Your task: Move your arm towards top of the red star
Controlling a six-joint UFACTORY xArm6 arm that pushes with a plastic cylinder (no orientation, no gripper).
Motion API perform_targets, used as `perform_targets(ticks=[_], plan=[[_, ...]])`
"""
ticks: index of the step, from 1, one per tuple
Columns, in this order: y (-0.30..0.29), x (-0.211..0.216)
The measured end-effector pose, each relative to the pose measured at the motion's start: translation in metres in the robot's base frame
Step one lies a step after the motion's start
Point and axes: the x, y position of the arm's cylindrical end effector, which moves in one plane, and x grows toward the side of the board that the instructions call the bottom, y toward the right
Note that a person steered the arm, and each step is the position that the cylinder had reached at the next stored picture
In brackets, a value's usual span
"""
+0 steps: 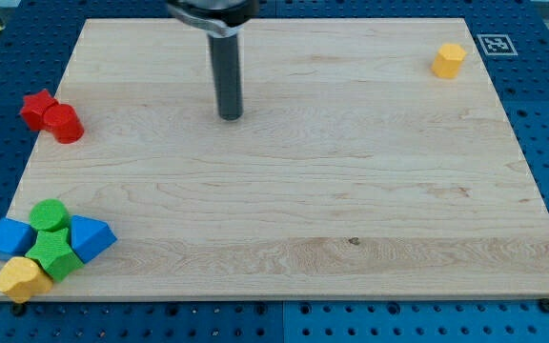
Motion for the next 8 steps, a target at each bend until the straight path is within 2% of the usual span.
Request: perform_targets(ticks=[1,4,6,8], plan=[[-0.042,-0.001],[-0.156,-0.052],[-0.227,-0.055],[-0.227,0.004]])
